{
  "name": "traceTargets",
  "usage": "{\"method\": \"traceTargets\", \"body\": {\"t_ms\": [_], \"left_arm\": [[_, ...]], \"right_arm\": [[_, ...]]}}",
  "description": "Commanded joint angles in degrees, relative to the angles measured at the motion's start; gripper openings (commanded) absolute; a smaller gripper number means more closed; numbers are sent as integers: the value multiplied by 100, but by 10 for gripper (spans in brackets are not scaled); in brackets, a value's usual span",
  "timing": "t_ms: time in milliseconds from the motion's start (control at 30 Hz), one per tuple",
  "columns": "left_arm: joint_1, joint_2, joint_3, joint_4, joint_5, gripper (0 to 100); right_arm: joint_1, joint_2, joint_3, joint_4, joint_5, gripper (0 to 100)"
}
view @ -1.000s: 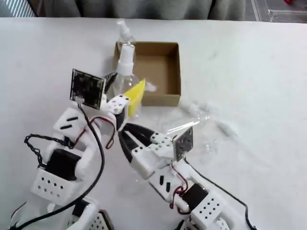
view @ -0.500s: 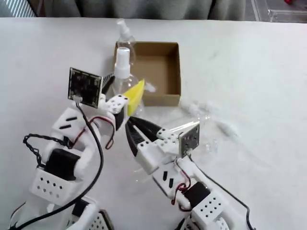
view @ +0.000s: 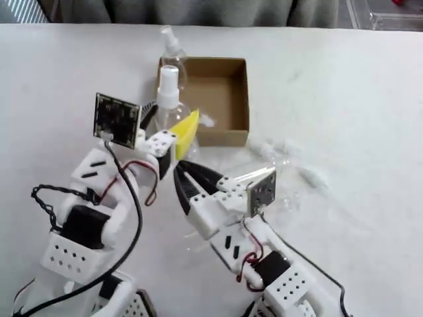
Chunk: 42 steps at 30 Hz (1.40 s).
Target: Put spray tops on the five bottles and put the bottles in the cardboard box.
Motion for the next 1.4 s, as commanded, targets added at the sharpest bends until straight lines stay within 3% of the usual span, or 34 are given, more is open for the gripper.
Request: {"method": "traceTargets", "body": {"t_ms": [0, 133, 300, 667, 900, 1367], "left_arm": [[31, 4, -378, 97, 53, 79], [31, -4, -545, 440, 35, 79], [75, -4, -905, 791, 53, 79], [-22, 48, -941, 703, 18, 79], [-470, 330, -659, -343, 53, 79], [-743, 2985, -712, -2927, 18, 79]], "right_arm": [[84, -22, 79, -110, 378, 15], [171, -22, 79, -110, 870, 15], [251, -13, 79, -127, 897, 15], [251, -57, 79, 224, 932, 15], [-31, -57, 79, 435, 932, 15], [-22, -57, 79, 673, 941, 15]]}}
